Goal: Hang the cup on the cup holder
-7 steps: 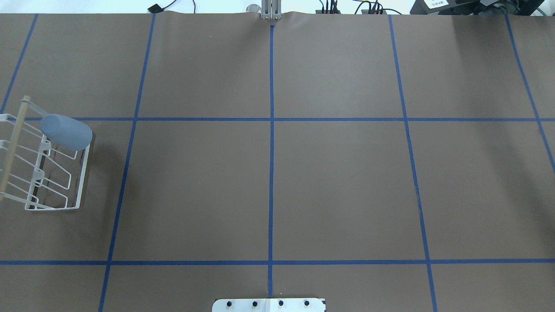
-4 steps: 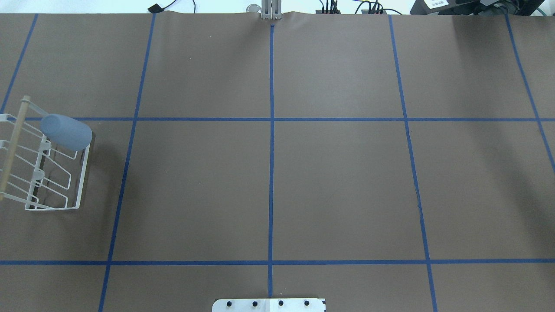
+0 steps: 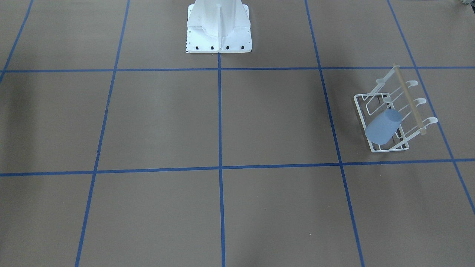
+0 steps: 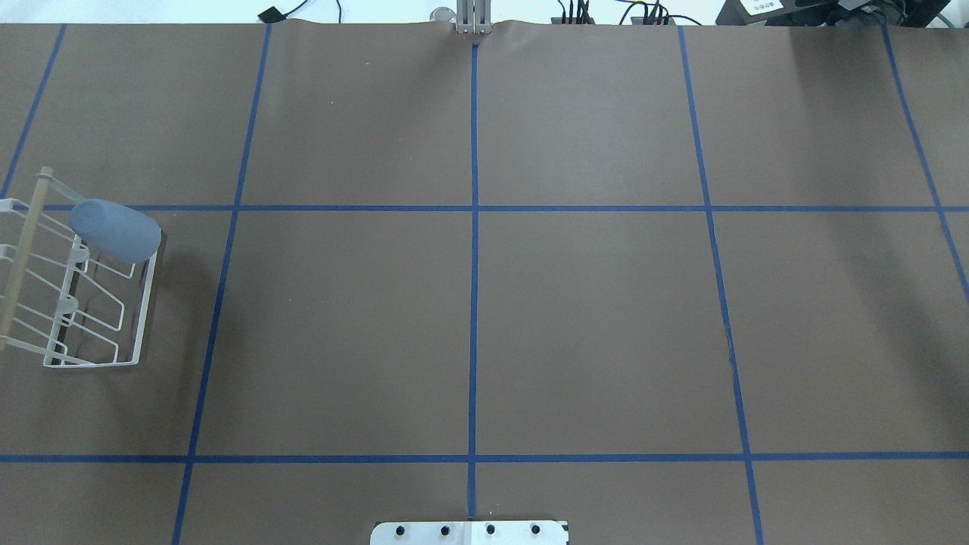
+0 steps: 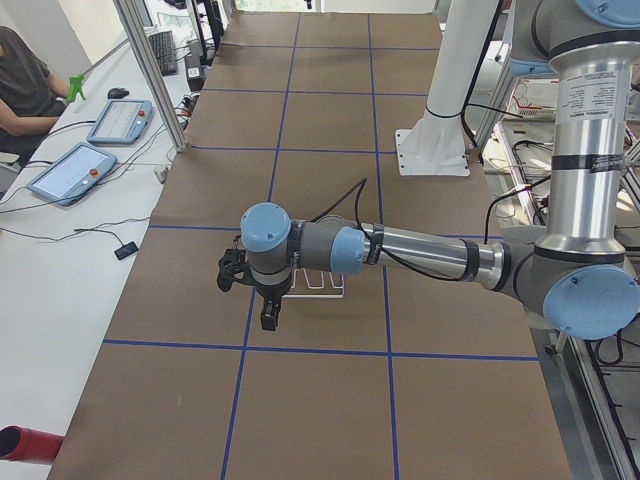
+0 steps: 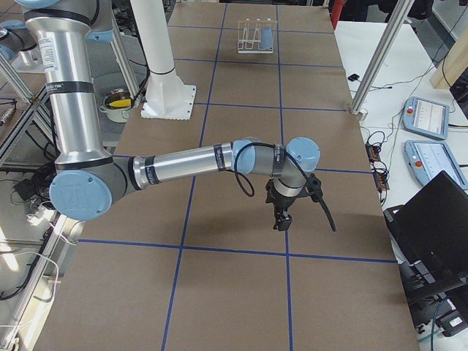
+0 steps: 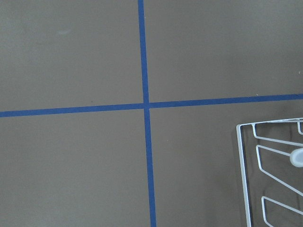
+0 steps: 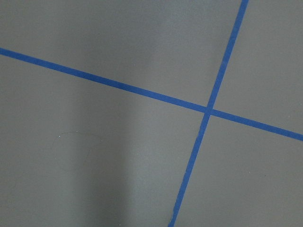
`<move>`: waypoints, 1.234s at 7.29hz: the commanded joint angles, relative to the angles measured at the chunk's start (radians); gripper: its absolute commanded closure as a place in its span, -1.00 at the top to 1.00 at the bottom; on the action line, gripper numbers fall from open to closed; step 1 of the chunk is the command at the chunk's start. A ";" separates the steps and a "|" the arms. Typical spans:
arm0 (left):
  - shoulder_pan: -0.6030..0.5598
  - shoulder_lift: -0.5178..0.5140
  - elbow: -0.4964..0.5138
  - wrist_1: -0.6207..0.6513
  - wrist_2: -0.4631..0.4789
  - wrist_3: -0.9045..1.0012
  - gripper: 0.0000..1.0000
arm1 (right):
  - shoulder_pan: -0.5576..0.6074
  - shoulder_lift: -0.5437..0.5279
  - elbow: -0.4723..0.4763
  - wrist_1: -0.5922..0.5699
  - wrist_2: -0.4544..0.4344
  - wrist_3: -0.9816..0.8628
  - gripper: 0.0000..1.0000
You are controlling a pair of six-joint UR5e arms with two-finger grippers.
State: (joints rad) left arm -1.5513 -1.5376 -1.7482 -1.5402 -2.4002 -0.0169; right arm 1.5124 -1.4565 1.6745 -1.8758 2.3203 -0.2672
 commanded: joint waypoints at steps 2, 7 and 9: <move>-0.001 0.008 -0.005 0.000 -0.008 0.002 0.96 | 0.005 -0.086 -0.024 0.189 -0.001 0.016 1.00; -0.006 0.011 0.031 -0.001 -0.007 0.003 0.96 | 0.006 -0.104 0.011 0.214 0.001 0.092 1.00; -0.018 0.008 0.059 -0.001 -0.008 0.002 0.96 | 0.005 -0.107 0.025 0.216 0.001 0.094 1.00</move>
State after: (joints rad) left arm -1.5639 -1.5292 -1.7046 -1.5416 -2.4078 -0.0148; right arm 1.5178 -1.5611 1.6925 -1.6605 2.3208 -0.1750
